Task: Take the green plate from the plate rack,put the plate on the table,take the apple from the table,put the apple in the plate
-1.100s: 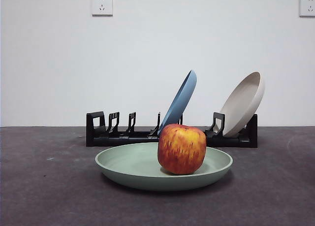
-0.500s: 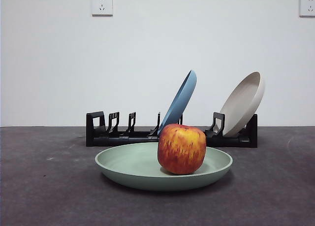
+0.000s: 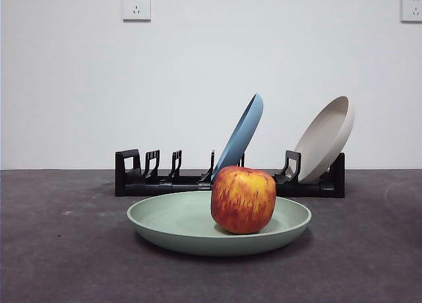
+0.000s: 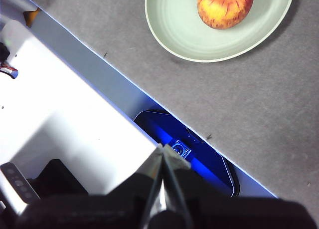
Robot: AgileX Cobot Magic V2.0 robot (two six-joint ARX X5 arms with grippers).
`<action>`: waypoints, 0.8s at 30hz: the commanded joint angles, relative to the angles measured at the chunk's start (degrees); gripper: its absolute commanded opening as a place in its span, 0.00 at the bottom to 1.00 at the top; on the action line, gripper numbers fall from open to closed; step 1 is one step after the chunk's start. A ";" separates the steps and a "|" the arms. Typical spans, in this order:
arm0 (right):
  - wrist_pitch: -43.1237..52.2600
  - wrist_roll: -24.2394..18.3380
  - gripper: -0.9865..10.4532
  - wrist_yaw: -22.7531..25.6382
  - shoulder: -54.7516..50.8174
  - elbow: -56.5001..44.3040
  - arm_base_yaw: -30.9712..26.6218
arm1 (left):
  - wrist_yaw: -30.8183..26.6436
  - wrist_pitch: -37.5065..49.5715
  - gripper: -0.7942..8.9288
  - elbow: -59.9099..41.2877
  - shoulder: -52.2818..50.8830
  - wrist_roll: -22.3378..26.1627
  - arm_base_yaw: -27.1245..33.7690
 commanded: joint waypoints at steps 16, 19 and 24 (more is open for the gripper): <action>10.05 -8.74 0.09 -0.13 -4.11 -0.20 -6.73 | -0.11 0.15 0.08 -0.76 -0.15 -0.61 0.15; 20.37 -8.74 0.09 -4.26 -8.00 -2.21 -13.60 | -0.07 0.15 0.08 -0.76 -0.15 -0.61 0.15; 31.50 -10.49 0.09 -6.16 -14.93 -8.50 -26.18 | -0.09 0.15 0.08 -0.76 -0.15 -0.61 0.15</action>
